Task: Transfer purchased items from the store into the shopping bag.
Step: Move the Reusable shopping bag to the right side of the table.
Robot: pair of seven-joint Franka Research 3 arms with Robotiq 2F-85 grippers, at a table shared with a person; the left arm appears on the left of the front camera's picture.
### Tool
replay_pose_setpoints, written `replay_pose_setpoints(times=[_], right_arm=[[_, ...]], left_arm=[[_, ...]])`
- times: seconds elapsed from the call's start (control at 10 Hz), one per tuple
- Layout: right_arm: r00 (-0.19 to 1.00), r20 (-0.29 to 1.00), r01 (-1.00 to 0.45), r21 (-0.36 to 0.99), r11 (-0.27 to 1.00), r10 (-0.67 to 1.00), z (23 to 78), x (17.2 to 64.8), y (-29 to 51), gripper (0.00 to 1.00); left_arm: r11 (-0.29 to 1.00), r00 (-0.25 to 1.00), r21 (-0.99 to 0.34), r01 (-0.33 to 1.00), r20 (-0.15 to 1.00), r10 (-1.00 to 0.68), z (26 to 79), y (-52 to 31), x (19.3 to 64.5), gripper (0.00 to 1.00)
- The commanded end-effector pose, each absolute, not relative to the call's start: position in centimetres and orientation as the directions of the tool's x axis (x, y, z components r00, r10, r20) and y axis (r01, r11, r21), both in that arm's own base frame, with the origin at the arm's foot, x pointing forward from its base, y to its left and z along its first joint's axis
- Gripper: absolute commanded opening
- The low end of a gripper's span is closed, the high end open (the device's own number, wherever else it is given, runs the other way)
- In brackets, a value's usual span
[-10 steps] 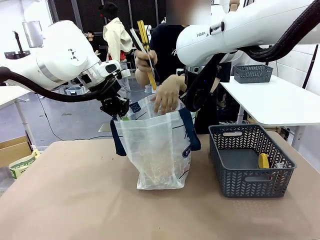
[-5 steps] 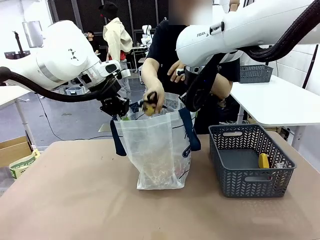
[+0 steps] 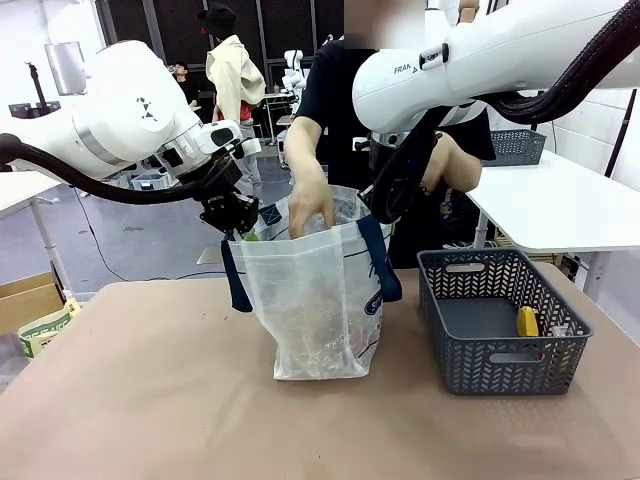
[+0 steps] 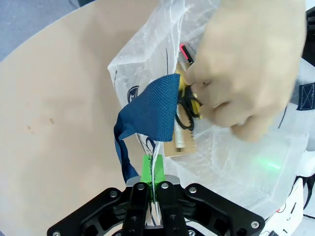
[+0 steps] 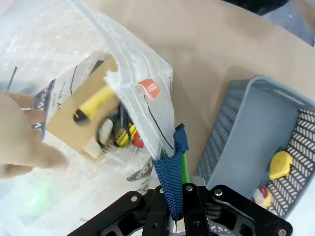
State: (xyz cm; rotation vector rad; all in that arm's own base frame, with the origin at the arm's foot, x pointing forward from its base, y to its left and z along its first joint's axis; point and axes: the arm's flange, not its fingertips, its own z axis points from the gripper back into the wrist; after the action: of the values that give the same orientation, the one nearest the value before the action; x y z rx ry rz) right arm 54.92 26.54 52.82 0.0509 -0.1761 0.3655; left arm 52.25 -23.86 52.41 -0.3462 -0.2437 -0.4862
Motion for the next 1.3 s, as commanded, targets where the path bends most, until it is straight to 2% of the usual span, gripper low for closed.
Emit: replay_pose_setpoints(times=[0.0,1.2], right_arm=[[0.919,0.182,-0.357,0.017,0.934,0.349,52.73,54.96,26.39,0.00],[0.919,0.182,-0.357,0.017,0.934,0.349,52.73,54.96,26.39,0.00]], left_arm=[[0.833,0.862,-0.269,0.484,0.309,-0.401,52.42,-23.71,52.30,0.00],[0.833,0.862,-0.269,0.484,0.309,-0.401,52.42,-23.71,52.30,0.00]])
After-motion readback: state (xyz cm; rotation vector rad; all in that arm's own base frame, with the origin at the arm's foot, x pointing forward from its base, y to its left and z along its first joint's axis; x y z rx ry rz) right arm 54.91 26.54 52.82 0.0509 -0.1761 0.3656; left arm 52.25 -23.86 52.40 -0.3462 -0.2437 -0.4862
